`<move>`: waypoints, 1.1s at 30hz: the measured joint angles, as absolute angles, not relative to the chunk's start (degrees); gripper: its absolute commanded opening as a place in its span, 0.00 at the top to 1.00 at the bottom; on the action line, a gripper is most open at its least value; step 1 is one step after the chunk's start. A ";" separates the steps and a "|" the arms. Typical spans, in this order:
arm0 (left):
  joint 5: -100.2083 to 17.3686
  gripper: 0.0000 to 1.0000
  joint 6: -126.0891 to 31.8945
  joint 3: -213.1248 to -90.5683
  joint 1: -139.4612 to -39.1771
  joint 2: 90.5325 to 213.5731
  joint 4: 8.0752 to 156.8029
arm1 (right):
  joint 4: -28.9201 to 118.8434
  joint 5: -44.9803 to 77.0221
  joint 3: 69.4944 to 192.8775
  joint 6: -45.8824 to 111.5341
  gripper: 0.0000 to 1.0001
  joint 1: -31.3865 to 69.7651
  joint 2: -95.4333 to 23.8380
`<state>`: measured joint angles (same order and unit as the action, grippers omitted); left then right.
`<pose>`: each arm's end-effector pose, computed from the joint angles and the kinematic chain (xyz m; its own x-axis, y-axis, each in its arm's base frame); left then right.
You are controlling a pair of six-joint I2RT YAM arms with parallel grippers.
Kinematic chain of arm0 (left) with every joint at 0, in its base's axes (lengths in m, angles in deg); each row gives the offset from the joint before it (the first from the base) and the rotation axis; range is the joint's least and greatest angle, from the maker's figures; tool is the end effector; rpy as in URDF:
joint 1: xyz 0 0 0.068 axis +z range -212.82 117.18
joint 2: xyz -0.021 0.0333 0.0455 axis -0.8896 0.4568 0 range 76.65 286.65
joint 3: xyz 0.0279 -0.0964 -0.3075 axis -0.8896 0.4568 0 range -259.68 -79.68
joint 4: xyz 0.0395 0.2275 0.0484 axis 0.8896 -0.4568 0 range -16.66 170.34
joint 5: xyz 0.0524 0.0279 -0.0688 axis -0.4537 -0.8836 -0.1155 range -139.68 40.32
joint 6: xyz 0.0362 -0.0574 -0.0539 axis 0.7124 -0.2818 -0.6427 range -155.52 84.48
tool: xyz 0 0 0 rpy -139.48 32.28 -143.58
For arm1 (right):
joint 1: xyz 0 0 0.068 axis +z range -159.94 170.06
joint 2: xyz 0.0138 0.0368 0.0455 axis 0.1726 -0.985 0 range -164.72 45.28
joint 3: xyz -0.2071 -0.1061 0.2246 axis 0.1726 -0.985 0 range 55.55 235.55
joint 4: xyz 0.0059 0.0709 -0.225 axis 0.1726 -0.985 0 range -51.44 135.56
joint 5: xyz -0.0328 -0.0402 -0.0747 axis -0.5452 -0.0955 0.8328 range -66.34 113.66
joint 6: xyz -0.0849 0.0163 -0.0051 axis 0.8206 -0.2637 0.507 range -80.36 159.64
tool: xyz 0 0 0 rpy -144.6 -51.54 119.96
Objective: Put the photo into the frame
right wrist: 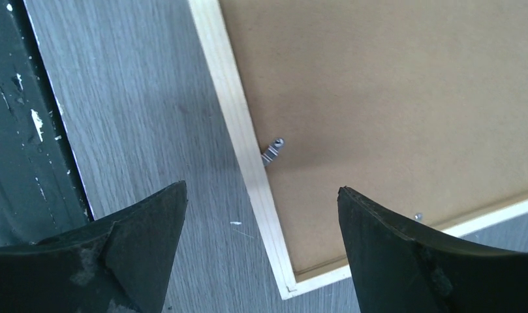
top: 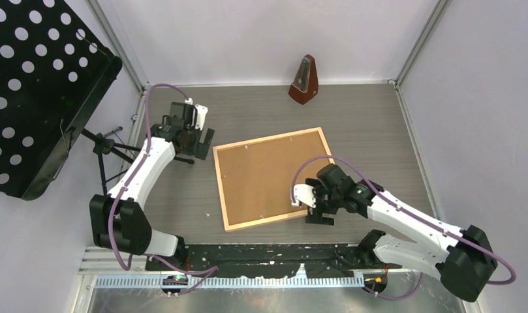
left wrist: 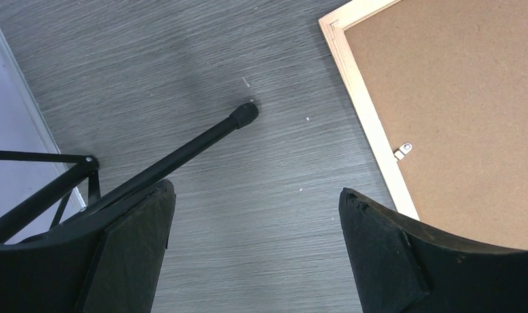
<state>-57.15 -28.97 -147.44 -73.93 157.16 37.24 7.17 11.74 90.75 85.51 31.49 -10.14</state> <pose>0.2742 -0.0438 0.3116 -0.7931 0.2710 -0.5455 0.2113 0.9624 0.1709 0.0969 0.1066 0.2277 0.0769 -0.8687 -0.4893 -0.9664 0.0559 -0.2510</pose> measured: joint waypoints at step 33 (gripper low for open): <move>-55.09 0.10 -28.86 -146.81 -73.93 159.43 37.24 | 13.70 16.07 90.32 89.07 0.48 38.88 -24.45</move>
<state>-55.09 -28.86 -146.81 -73.93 159.43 37.24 13.70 16.07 90.32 89.07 38.88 -24.45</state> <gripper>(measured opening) 0.905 0.531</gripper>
